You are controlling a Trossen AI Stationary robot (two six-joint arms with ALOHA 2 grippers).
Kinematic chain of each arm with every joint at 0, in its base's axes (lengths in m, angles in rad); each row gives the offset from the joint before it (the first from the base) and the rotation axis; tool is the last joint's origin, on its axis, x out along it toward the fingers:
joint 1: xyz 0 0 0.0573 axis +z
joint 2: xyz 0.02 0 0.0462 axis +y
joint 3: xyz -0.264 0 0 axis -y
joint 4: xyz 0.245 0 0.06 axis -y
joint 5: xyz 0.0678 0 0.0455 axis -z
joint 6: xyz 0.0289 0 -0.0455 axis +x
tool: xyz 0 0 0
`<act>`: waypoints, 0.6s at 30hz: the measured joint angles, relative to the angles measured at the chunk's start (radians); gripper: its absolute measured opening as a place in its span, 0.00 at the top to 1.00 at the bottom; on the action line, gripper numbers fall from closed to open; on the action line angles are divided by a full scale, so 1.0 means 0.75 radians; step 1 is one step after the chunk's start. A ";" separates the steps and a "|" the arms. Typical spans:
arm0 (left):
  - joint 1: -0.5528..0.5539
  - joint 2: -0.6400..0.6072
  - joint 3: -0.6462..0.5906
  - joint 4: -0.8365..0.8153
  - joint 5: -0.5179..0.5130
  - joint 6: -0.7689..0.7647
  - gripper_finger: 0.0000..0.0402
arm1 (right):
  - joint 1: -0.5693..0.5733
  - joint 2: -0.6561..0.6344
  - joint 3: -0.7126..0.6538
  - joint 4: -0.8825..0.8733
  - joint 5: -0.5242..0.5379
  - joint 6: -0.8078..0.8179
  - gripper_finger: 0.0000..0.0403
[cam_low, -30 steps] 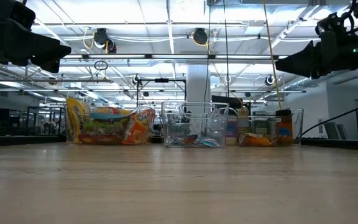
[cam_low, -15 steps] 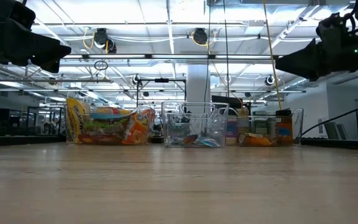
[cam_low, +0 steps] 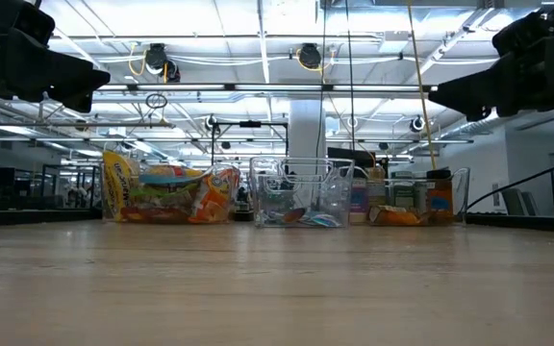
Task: Pick & Place Food Item
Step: Return to Home Position
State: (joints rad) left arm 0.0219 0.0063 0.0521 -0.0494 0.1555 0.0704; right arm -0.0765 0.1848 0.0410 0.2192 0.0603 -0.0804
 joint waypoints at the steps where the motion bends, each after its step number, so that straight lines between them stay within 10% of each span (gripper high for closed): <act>1: 0.000 0.000 0.000 0.000 0.000 0.000 0.62 | 0.000 0.000 0.000 -0.001 -0.013 0.000 0.61; 18: 0.000 0.000 0.000 0.000 0.000 0.000 0.62 | 0.000 0.011 -0.002 -0.027 -0.013 0.021 0.61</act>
State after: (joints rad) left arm 0.0219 0.0063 0.0518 -0.0495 0.1557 0.0704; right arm -0.0765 0.1932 0.0399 0.1992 0.0505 -0.0647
